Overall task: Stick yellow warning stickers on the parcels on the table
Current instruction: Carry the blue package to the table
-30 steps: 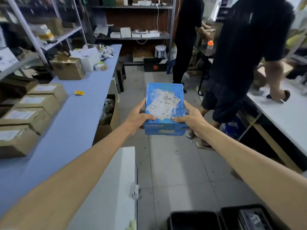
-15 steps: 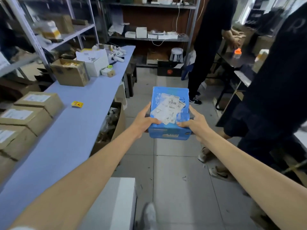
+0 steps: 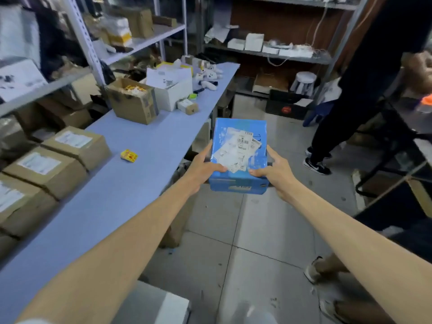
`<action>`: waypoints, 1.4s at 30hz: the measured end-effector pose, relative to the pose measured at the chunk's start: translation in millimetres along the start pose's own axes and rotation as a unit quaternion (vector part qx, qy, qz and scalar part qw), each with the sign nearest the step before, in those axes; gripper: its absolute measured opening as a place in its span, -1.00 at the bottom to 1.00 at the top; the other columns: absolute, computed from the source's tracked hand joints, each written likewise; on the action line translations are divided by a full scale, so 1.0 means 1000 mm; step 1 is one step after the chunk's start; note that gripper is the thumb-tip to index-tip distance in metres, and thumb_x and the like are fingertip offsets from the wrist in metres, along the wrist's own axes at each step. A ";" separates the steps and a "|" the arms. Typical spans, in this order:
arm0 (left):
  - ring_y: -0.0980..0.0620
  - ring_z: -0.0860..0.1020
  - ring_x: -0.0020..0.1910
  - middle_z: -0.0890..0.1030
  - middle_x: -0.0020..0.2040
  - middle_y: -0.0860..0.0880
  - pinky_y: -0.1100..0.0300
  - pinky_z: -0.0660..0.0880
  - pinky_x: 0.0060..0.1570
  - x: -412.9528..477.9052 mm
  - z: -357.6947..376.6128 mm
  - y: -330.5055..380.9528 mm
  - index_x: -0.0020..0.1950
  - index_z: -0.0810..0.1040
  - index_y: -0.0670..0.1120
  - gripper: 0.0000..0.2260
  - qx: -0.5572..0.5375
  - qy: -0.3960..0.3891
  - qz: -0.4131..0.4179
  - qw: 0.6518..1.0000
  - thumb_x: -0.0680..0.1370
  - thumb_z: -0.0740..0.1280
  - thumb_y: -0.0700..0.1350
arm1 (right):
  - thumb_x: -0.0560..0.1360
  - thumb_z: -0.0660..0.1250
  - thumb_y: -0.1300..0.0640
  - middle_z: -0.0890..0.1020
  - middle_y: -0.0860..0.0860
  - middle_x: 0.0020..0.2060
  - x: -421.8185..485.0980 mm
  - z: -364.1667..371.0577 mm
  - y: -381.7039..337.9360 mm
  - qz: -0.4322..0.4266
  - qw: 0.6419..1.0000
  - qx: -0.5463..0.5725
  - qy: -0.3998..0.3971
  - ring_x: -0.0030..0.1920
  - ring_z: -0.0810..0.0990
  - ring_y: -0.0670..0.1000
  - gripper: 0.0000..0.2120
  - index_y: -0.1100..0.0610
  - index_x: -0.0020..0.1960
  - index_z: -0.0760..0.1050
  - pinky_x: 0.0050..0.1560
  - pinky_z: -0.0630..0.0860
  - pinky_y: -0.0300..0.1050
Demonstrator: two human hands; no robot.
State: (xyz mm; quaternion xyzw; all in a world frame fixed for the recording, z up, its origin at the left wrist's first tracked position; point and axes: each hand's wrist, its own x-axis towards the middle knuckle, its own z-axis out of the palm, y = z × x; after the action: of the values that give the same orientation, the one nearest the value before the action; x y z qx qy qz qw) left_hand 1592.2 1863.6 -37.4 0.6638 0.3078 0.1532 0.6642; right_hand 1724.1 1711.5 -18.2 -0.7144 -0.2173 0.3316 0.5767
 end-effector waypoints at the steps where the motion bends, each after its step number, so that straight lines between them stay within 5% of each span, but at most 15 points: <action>1: 0.09 0.53 0.05 0.57 0.05 0.04 0.09 0.54 0.03 0.010 -0.003 -0.001 0.52 0.19 0.15 -0.20 -0.003 0.013 -0.003 1.000 0.41 0.44 -0.33 | 0.33 0.46 0.43 0.66 -0.06 -0.02 0.018 0.002 0.000 0.001 1.000 -0.001 -0.014 -0.13 0.67 -0.08 -0.26 -0.18 0.31 0.39 -0.34 0.57 -0.23; 5: -0.06 0.50 0.24 0.53 0.27 -0.05 -0.07 0.50 0.20 0.048 -0.017 -0.013 0.49 0.25 0.12 -0.24 -0.030 0.094 -0.011 0.995 0.41 0.44 -0.35 | 0.33 0.48 0.41 0.66 -0.08 -0.05 0.089 0.014 -0.003 0.004 0.996 -0.022 -0.090 -0.16 0.67 -0.08 -0.19 -0.24 0.36 0.32 -0.36 0.56 -0.23; 10: -0.03 0.56 0.12 0.56 0.18 -0.13 0.18 0.52 0.05 0.063 -0.033 -0.020 0.51 0.21 0.16 -0.20 -0.073 0.235 -0.042 0.968 0.40 0.45 -0.33 | 0.31 0.47 0.46 0.66 0.04 0.05 0.162 0.043 -0.015 -0.003 0.973 -0.043 -0.225 -0.07 0.66 0.03 -0.24 -0.22 0.26 0.39 -0.35 0.58 -0.23; 14: -0.09 0.56 0.16 0.53 0.22 -0.16 0.03 0.51 0.16 0.057 -0.046 -0.019 0.52 0.19 0.16 -0.20 -0.094 0.332 -0.062 0.937 0.42 0.44 -0.32 | 0.31 0.47 0.46 0.62 0.08 0.13 0.198 0.078 -0.023 0.015 0.945 -0.066 -0.321 0.01 0.66 0.04 -0.19 -0.06 0.43 0.33 -0.28 0.61 -0.15; 16: -0.10 0.55 0.16 0.52 0.23 -0.16 0.01 0.53 0.10 0.052 -0.056 -0.021 0.52 0.19 0.17 -0.21 -0.103 0.375 -0.073 0.919 0.43 0.43 -0.32 | 0.30 0.48 0.46 0.62 0.08 0.09 0.209 0.101 -0.027 0.014 0.933 -0.079 -0.352 -0.08 0.67 -0.03 -0.12 -0.03 0.48 0.26 -0.25 0.61 -0.15; 19: -0.11 0.53 0.18 0.50 0.24 -0.16 0.02 0.55 0.00 0.039 -0.077 -0.029 0.51 0.20 0.19 -0.21 -0.120 0.437 -0.081 0.888 0.42 0.43 -0.32 | 0.31 0.48 0.45 0.60 0.17 0.14 0.218 0.143 -0.028 0.012 0.905 -0.098 -0.413 0.04 0.64 0.13 -0.09 -0.03 0.51 0.21 -0.06 0.62 0.02; 23: -0.13 0.52 0.18 0.49 0.23 -0.16 0.01 0.56 -0.05 0.019 -0.110 -0.048 0.50 0.21 0.21 -0.21 -0.146 0.504 -0.082 0.847 0.42 0.43 -0.32 | 0.29 0.48 0.46 0.59 0.18 0.15 0.221 0.207 -0.024 0.003 0.870 -0.120 -0.478 0.06 0.63 0.18 -0.08 -0.05 0.50 0.22 -0.06 0.63 0.07; 30: -0.11 0.53 0.12 0.50 0.20 -0.15 0.13 0.54 -0.20 0.006 -0.167 -0.087 0.50 0.22 0.18 -0.22 -0.176 0.536 -0.087 0.821 0.42 0.43 -0.33 | 0.30 0.50 0.43 0.58 0.17 0.13 0.223 0.289 -0.006 0.014 0.843 -0.143 -0.519 -0.03 0.65 0.10 -0.11 -0.07 0.48 0.24 -0.26 0.62 -0.09; 35: -0.02 0.55 0.03 0.53 0.09 -0.07 0.23 0.52 -0.21 0.003 -0.200 -0.111 0.50 0.21 0.18 -0.21 -0.203 0.543 -0.084 0.811 0.42 0.44 -0.34 | 0.29 0.51 0.43 0.56 0.16 0.16 0.230 0.334 0.010 0.027 0.834 -0.167 -0.526 0.05 0.62 0.12 -0.09 -0.07 0.49 0.23 -0.22 0.58 -0.15; 42: 0.09 0.52 0.02 0.48 0.09 0.01 0.13 0.54 0.05 0.014 -0.222 -0.157 0.49 0.21 0.19 -0.19 -0.204 0.577 -0.111 0.783 0.39 0.48 -0.31 | 0.31 0.49 0.45 0.53 0.01 0.09 0.250 0.380 0.047 0.034 0.812 -0.208 -0.544 -0.13 0.62 -0.23 -0.04 -0.11 0.51 0.16 -0.32 0.54 -0.36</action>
State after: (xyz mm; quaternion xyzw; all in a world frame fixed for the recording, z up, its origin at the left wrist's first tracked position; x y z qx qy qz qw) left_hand 1435.1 2035.6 -178.3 0.2620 0.6669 0.4921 0.4945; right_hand 1616.9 2131.3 -162.6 -0.5273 -0.5348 0.6321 0.1906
